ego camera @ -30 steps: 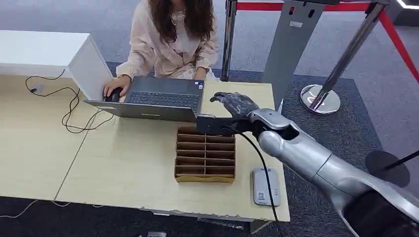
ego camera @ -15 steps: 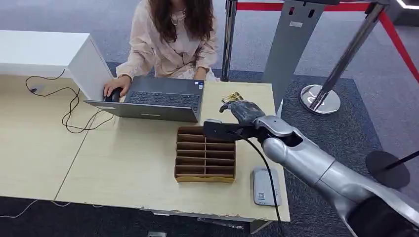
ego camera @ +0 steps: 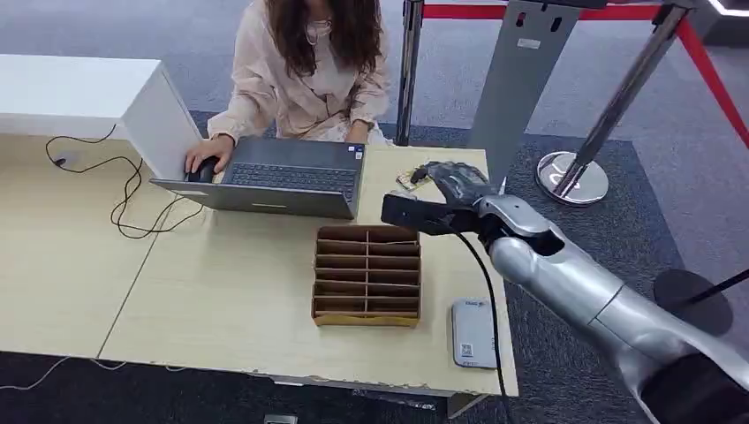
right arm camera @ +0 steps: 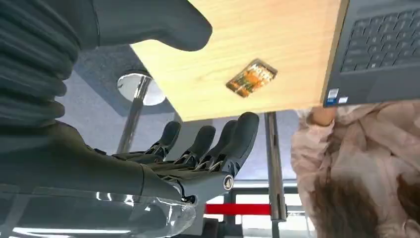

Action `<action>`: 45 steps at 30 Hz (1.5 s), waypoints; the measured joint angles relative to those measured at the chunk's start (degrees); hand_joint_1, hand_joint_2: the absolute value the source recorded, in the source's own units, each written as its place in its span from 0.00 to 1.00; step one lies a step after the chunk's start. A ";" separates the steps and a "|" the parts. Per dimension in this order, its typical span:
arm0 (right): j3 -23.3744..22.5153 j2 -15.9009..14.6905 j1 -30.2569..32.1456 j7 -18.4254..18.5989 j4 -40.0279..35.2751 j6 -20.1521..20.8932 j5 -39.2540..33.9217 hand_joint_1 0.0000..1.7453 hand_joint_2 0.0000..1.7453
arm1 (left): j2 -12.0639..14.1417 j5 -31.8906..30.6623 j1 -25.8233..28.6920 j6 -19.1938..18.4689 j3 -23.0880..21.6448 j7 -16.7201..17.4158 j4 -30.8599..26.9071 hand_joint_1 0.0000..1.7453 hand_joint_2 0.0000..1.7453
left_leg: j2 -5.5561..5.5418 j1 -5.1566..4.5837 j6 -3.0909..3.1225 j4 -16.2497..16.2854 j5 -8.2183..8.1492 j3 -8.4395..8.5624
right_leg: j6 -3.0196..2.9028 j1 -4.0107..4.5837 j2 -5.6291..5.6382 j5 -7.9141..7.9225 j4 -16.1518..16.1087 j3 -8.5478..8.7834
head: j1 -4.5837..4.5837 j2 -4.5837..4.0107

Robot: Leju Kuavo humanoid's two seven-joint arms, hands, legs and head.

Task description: Pass the card to the sensor for recognition and then transmit it.

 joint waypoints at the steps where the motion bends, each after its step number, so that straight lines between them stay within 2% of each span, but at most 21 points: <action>1: -0.35 -0.31 -0.03 0.09 -0.55 0.02 -0.20 0.38 1.00 | 0.02 0.02 0.01 0.00 0.00 0.00 0.04 0.00 1.00 | 0.00 0.00 0.00 0.00 0.00 0.00 | 0.00 0.00 0.00 0.00 0.00 0.00 | 0.00 0.00; 4: -1.29 -1.25 0.00 0.09 -2.28 0.11 -1.47 0.37 1.00 | 0.07 0.09 0.06 0.00 0.00 -0.02 0.11 0.00 1.00 | 0.00 0.00 0.00 0.00 0.00 0.00 | 0.00 0.00 0.00 0.00 0.00 0.00 | 0.00 0.00; 7: -2.17 -2.12 0.19 -1.03 -3.87 0.20 -3.72 0.31 1.00 | 0.15 0.09 0.06 -0.02 0.00 -0.02 0.15 0.00 1.00 | -0.01 0.00 0.00 0.00 0.00 0.01 | 0.00 0.00 0.00 0.00 0.00 0.00 | 0.00 0.00; 15: -3.32 -3.35 3.43 -6.51 -6.76 1.18 -8.52 0.24 1.00 | 0.37 -0.04 0.05 -0.15 -0.02 -0.20 0.42 0.00 1.00 | 0.00 0.00 -0.01 0.00 -0.01 0.00 | 0.00 0.00 0.00 0.00 0.00 0.00 | -0.02 0.00; 31: -3.32 -3.48 7.10 -10.08 -8.31 2.64 -11.15 0.33 1.00 | 0.92 -0.13 0.01 -0.55 -0.04 0.04 0.50 0.00 1.00 | 0.00 0.00 -0.01 0.00 -0.01 0.01 | 0.00 0.00 0.00 0.00 0.00 0.00 | 0.00 0.00; 45: -3.35 -3.45 8.82 -11.56 -9.49 2.64 -11.02 0.34 1.00 | 1.31 -0.55 -0.02 -0.68 -0.04 0.04 0.52 0.00 1.00 | 0.00 0.00 -0.01 0.00 -0.01 -0.01 | 0.00 0.00 0.00 0.00 0.00 0.01 | 0.00 0.00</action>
